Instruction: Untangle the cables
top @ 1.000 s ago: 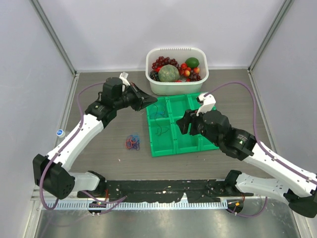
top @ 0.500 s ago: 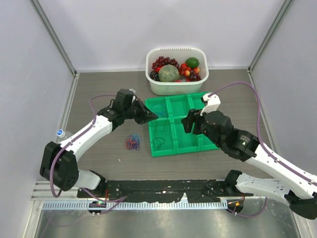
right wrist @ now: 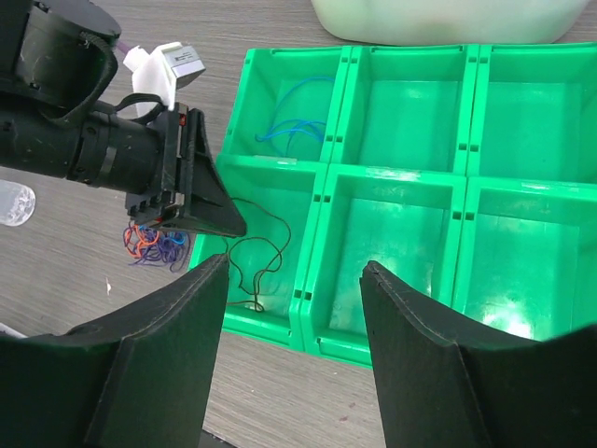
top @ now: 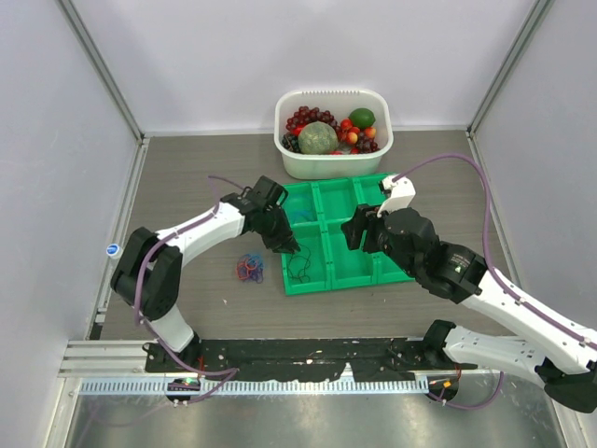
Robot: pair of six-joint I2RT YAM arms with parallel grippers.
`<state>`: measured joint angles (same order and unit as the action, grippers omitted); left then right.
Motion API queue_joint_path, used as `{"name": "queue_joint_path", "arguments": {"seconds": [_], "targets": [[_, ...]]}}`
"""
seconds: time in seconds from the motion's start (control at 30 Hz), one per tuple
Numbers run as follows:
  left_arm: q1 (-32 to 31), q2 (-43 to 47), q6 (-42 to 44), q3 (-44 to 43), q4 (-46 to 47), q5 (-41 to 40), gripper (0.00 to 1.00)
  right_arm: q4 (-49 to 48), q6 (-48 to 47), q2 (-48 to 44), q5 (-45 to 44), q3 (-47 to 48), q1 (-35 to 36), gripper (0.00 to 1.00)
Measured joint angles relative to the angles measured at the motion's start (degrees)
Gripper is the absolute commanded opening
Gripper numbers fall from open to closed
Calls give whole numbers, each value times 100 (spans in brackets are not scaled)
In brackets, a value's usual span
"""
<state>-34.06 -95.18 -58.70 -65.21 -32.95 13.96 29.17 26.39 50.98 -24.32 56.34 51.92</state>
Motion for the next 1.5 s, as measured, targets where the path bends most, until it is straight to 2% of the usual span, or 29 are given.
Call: {"name": "queue_joint_path", "arguments": {"seconds": [0.1, 0.2, 0.27, 0.33, 0.43, 0.6, 0.7, 0.77, 0.8, 0.97, 1.2, 1.5], "targets": [[-90, -72, 214, -203, -33, 28, 53, 0, 74, 7, 35, 0, -2, 63], [-127, 35, 404, -284, 0, 11, 67, 0, 127, 87, 127, 0, -2, 63], [-133, 238, 529, -262, -24, -37, 85, 0, 170, 210, 216, 0, -2, 62], [-101, 603, 675, -166, -22, -50, 88, 0, 201, 350, 304, 0, -2, 62], [85, 1364, 839, 116, -79, -90, 82, -42, 205, 568, 466, 2, -4, 62], [1062, 2583, 1178, 726, -466, -175, 66, -260, 201, 1128, 861, 50, -2, 62], [1661, 2765, 1327, 1093, -776, -162, 57, -466, 203, 1532, 1172, 96, -2, 61], [1808, 2590, 1397, 1235, -975, -129, 45, -586, 205, 1915, 1451, 234, -2, 61], [1812, 2433, 1427, 1268, -1073, -101, 42, -645, 205, 2166, 1617, 367, 4, 61], [1808, 1808, 1569, 1357, -1220, -74, 39, -844, 197, 3150, 2205, 1016, 125, 58], [1808, 2116, 1488, 1694, -1034, -39, 37, -960, 122, 3987, 2820, 1558, 446, 50], [1808, 2151, 1263, 2319, -511, -20, 31, -1246, 74, 4457, 3204, 1578, 533, 38]]}}
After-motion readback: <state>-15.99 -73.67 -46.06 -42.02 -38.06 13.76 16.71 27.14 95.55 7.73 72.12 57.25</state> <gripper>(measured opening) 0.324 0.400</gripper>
